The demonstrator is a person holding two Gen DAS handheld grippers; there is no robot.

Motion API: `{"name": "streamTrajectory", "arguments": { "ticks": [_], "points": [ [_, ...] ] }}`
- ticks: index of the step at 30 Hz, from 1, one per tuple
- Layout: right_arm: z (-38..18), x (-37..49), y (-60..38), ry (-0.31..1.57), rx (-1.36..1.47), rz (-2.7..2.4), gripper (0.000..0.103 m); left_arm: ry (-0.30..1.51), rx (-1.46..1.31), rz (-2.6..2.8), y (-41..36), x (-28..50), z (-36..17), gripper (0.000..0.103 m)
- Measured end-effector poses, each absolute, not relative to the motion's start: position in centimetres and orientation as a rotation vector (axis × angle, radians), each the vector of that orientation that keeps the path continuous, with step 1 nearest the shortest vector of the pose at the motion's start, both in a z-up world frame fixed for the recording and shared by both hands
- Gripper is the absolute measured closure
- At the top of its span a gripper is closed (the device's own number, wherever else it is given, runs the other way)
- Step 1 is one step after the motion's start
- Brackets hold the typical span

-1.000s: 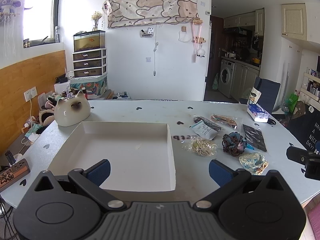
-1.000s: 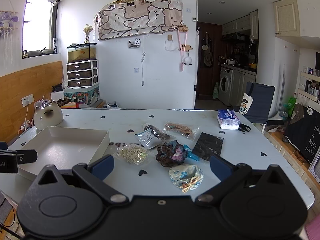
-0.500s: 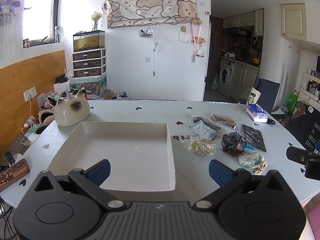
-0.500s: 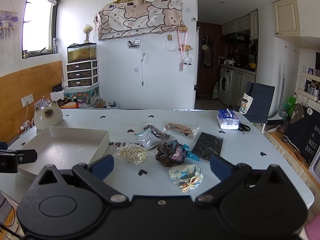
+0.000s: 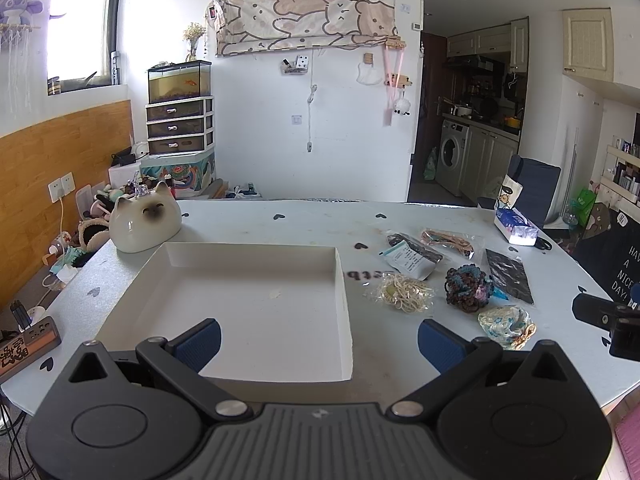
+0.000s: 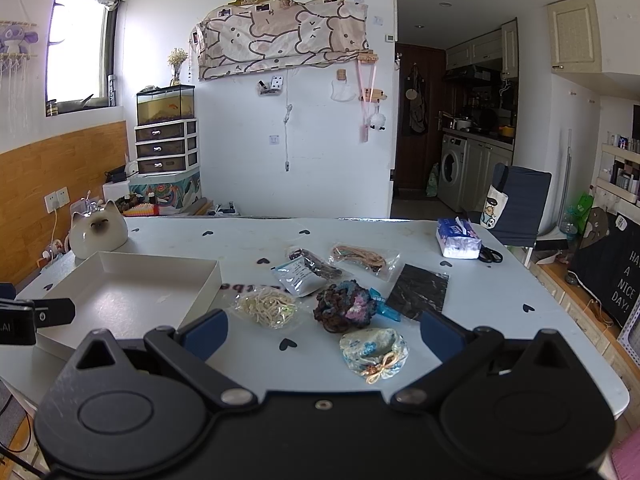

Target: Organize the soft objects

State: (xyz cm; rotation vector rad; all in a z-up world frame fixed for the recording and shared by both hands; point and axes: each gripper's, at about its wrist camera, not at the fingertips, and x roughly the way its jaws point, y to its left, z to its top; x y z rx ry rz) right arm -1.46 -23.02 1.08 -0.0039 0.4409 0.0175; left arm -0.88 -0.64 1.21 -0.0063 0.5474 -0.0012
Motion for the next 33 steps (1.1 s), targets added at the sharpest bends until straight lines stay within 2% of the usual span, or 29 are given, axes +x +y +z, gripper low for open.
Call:
{"name": "streamTrajectory", "arguments": {
  "ticks": [20,33],
  "points": [
    [0.6,-1.6,-22.9,0.47,0.005,0.016,0.0,0.577,-0.004,-0.005,-0.5,-0.1,0.3,0.0],
    [0.4,4.7,-27.1,0.486,0.021,0.034,0.0,0.601,0.007,0.001,-4.3,5.1,-0.1,0.0]
  ]
}}
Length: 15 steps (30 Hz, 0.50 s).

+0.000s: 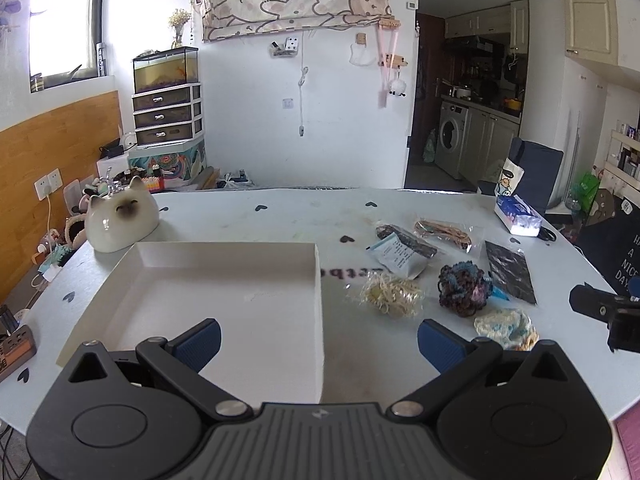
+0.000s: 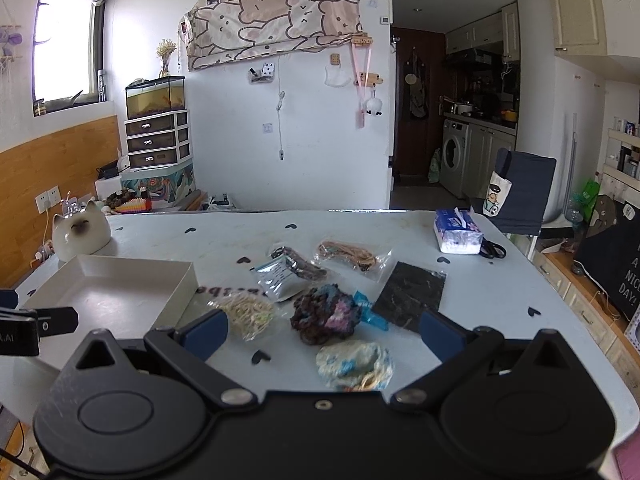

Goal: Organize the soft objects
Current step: 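Grasp the dark brown cord bag with left tool while right grasps tan cord bag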

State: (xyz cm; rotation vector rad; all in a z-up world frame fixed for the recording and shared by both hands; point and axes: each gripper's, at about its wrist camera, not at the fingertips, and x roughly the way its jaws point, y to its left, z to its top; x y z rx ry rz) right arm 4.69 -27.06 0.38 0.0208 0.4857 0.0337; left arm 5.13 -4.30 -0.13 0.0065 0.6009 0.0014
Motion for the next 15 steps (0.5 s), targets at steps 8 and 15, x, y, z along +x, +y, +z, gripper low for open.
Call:
{"name": "streamTrajectory", "arguments": {
  "ticks": [8,15],
  "points": [
    [1.3,11.0,-30.8,0.456,0.009,0.054,0.0,0.583,-0.014,0.037,-7.4,10.8,0.8,0.0],
    [2.6,17.2,-34.3,0.405,-0.028,0.063,0.0,0.557,-0.057,0.051,-9.9,16.7,2.4,0.0]
  ]
}}
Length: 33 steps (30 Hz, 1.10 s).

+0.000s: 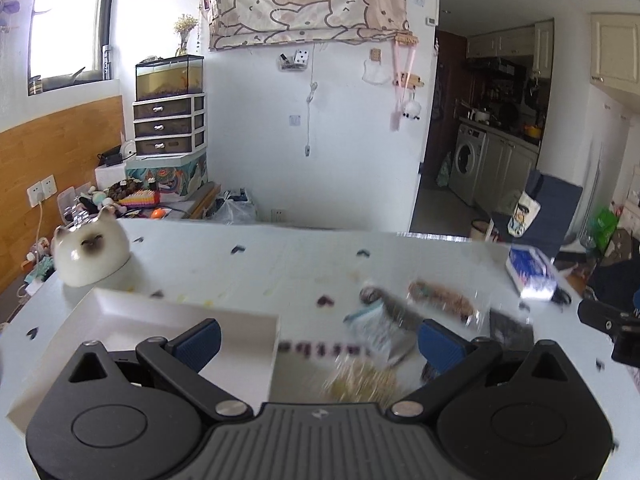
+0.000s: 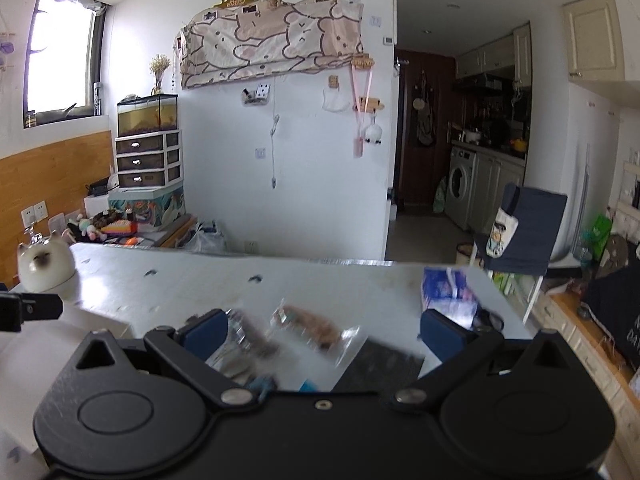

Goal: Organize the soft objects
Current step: 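Grasp the dark brown cord bag with left tool while right grasps tan cord bag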

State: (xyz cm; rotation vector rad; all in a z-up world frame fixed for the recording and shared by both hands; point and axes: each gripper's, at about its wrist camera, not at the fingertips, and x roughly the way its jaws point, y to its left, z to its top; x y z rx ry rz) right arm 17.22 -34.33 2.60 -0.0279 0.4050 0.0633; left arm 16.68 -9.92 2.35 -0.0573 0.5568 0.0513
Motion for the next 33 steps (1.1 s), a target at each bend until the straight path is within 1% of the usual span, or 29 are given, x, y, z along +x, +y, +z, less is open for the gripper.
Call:
{"name": "streamTrajectory", "arguments": {
  "ticks": [4,9,11,13,15,17,18,19,20,21,22,24,30,32,33],
  "points": [
    [3.2,21.2,-36.0,0.386,-0.076,0.081,0.0,0.561,-0.071,0.056,-11.7,20.3,3.0,0.002],
    [2.8,26.4,-37.2,0.384,-0.138,0.122,0.0,0.605,-0.14,0.019,-13.5,24.9,2.6,0.015],
    [2.2,28.4,-37.4,0.402,-0.157,0.149,0.002,0.646,-0.178,0.011,-14.2,26.8,2.0,0.025],
    [1.5,30.4,-37.7,0.426,-0.162,0.19,0.013,0.697,-0.23,-0.003,-14.8,28.6,1.1,0.03],
    [0.7,32.3,-37.8,0.45,-0.166,0.224,0.014,0.747,-0.283,-0.014,-15.2,30.4,0.1,0.032],
    [-0.3,33.9,-37.6,0.473,-0.187,0.251,0.018,0.793,-0.323,-0.016,-15.7,32.1,-1.0,0.035],
    [-0.9,34.7,-37.6,0.485,-0.197,0.27,0.023,0.814,-0.34,-0.017,-16.0,32.9,-1.5,0.035],
    [-1.3,35.4,-37.6,0.495,-0.205,0.29,0.028,0.834,-0.358,-0.018,-16.2,33.7,-2.1,0.037],
    [-1.8,35.9,-37.5,0.505,-0.209,0.312,0.031,0.857,-0.376,-0.018,-16.4,34.5,-2.7,0.041],
    [-2.2,36.7,-37.5,0.518,-0.213,0.331,0.037,0.881,-0.396,-0.02,-16.5,35.2,-3.3,0.042],
    [-2.6,37.4,-37.5,0.533,-0.218,0.35,0.04,0.903,-0.42,-0.023,-16.6,35.9,-4.0,0.045],
    [-3.5,38.7,-37.4,0.562,-0.227,0.39,0.041,0.949,-0.488,-0.023,-16.6,37.1,-5.3,0.046],
    [-6.8,41.6,-37.0,0.664,-0.286,0.51,0.04,1.028,-0.644,0.043,-16.7,39.7,-9.0,0.047],
    [-7.8,42.2,-37.0,0.698,-0.309,0.546,0.038,1.051,-0.668,0.079,-16.7,40.4,-9.9,0.047],
    [-8.3,42.5,-36.8,0.712,-0.322,0.561,0.035,1.062,-0.677,0.096,-16.6,40.8,-10.4,0.047]
  ]
}}
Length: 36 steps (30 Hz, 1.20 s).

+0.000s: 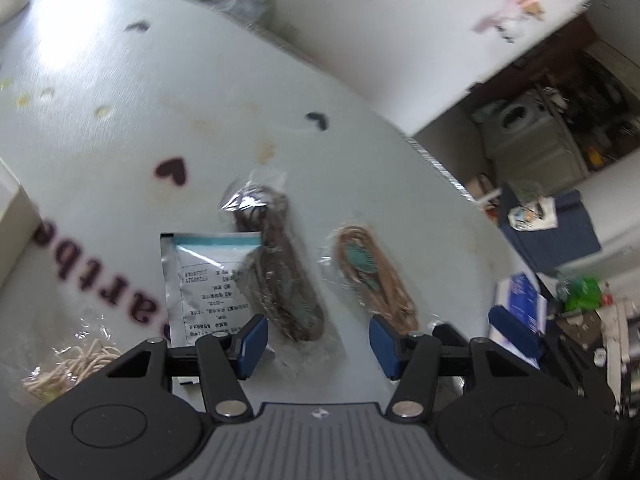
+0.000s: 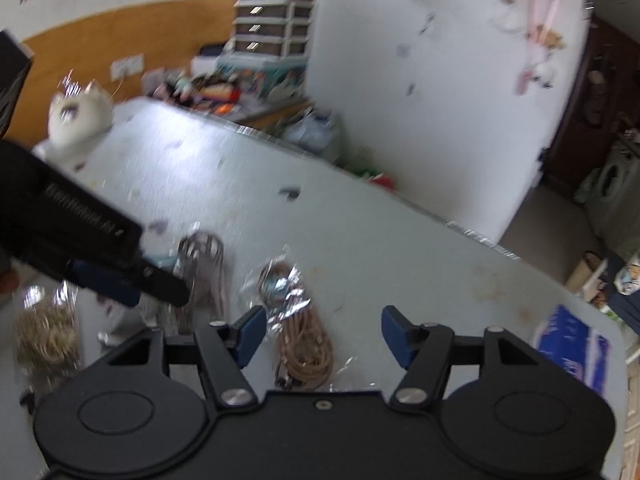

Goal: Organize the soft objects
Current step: 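Grasp the dark brown cord bag with left tool while right grasps tan cord bag, then carry the dark cord bag with left tool while right carries tan bag to tray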

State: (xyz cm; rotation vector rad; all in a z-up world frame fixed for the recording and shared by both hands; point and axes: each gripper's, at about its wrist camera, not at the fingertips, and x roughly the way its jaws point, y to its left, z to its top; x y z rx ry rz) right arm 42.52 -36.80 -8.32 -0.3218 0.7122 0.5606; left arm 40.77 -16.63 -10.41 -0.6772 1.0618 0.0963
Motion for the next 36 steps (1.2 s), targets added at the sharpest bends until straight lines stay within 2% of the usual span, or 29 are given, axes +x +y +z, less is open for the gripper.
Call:
{"name": "streamTrajectory", "arguments": {
  "ticks": [2,9,14,18,20,22,28,32,36],
  "points": [
    [-9.0,43.3,-36.5,0.739,-0.344,0.583,0.031,1.08,-0.687,0.131,-16.6,41.5,-11.3,0.047],
    [-11.3,45.4,-35.6,0.809,-0.362,0.637,0.031,1.112,-0.622,0.228,-17.4,44.2,-12.2,0.045],
    [-12.7,46.6,-35.3,0.838,-0.329,0.644,0.031,1.108,-0.594,0.28,-17.5,44.8,-12.4,0.04],
    [-13.4,45.8,-34.8,0.87,-0.327,0.651,0.042,1.116,-0.577,0.314,-18.1,45.2,-12.1,0.038],
    [-13.4,45.3,-34.6,0.872,-0.32,0.633,0.044,1.131,-0.533,0.321,-18.6,45.5,-12.0,0.042],
    [-13.2,44.7,-34.7,0.885,-0.296,0.612,0.053,1.135,-0.492,0.335,-19.1,45.7,-11.9,0.049],
    [-12.6,43.4,-34.6,0.917,-0.224,0.52,0.071,1.124,-0.431,0.335,-19.4,45.2,-12.0,0.067],
    [-12.1,42.8,-34.8,0.932,-0.188,0.481,0.075,1.129,-0.446,0.307,-18.9,44.8,-11.9,0.075],
    [-11.1,42.0,-35.2,0.926,-0.15,0.456,0.075,1.142,-0.422,0.256,-18.8,43.5,-11.3,0.078]
  ]
}}
